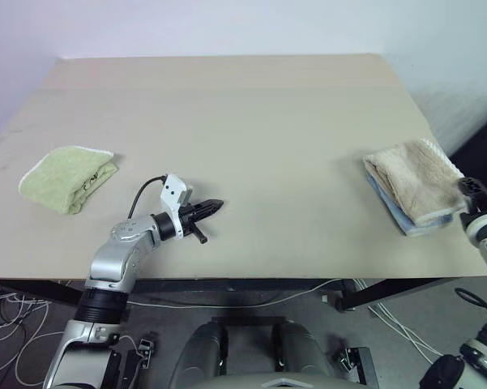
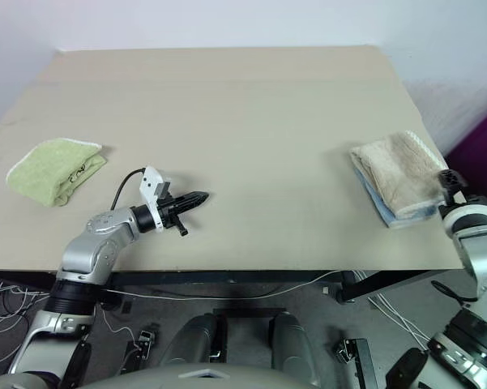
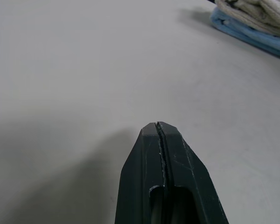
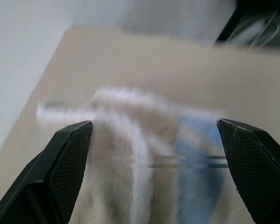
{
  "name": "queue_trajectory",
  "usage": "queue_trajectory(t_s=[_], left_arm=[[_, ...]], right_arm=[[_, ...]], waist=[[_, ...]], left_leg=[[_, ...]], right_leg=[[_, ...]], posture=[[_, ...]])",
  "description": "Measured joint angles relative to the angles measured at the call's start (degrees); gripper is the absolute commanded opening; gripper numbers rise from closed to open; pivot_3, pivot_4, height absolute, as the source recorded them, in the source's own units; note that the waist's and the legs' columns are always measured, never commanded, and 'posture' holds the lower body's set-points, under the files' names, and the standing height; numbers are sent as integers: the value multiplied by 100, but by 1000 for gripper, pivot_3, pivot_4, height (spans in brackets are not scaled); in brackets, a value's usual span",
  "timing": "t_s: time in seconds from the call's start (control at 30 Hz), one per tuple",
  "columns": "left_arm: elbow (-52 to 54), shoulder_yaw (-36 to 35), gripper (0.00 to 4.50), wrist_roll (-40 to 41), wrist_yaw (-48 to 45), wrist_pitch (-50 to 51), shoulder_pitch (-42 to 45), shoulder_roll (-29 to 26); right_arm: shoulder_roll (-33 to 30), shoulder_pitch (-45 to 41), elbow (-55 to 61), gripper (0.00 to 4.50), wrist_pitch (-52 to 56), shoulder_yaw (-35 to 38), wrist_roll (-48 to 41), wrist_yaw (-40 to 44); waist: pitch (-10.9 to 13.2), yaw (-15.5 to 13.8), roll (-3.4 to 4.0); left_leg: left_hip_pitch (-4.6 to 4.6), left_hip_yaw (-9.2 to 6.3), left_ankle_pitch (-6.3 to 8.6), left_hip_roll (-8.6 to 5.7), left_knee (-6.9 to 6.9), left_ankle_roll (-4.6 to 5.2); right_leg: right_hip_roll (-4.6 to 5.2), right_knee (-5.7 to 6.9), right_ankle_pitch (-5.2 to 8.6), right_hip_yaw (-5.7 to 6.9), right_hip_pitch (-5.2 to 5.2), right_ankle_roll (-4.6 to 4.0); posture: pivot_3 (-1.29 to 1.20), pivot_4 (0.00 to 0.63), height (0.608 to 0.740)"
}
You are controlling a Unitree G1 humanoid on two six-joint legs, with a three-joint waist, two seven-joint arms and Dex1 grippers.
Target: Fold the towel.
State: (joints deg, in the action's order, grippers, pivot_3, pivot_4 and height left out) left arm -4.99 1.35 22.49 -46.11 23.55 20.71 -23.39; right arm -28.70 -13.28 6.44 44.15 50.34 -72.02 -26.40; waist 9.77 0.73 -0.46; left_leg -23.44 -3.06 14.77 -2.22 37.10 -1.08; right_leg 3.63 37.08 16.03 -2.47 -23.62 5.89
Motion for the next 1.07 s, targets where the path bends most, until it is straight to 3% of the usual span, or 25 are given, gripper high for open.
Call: queue_trajectory(t_s=[0.2,0.33,0.47,0.6,0.8,1.07], left_arm=[[-494,-117,0,-327,422,-490,295,43],[-671,-313,0,-496,724,-710,298,-12],[-657,-451,0,-629,902,-908,198,-136],[-501,-595,0,-716,944,-949,-221,-384],[53,-966,0,-680,1157,-894,-616,-481],[339,-1194,0,-682,1393,-760,-1051,-533]], right_arm=[[-733,53,631,4481,-380,-1141,1203,1304],[-1182,-32,1079,4481,-652,-2685,2248,2588],[-1072,-314,1383,4481,-1048,-4295,3126,3666],[-463,-652,894,4481,-1476,-5275,3947,4189],[161,-1215,-162,4481,-1991,-5669,4715,4711],[538,-1253,-707,4481,-2327,-5687,5225,5137]], waist=[[-1,37,1],[0,17,-1],[0,0,-2],[2,-12,-5],[5,-25,-11],[5,-4,-10]], left_leg=[[7,2,1,7,-1,1],[6,1,1,6,2,1],[5,-2,1,5,4,1],[4,-5,0,1,4,0],[2,-12,1,-2,4,-2],[2,-11,1,0,0,-2]], right_leg=[[-9,0,1,-2,2,1],[-6,0,1,-1,2,1],[-3,-1,1,1,2,1],[3,-1,0,3,0,1],[9,-1,0,7,-1,1],[14,1,0,4,-6,0]], posture=[[0,150,740],[0,150,740],[0,150,740],[0,150,740],[0,150,740],[0,150,740]])
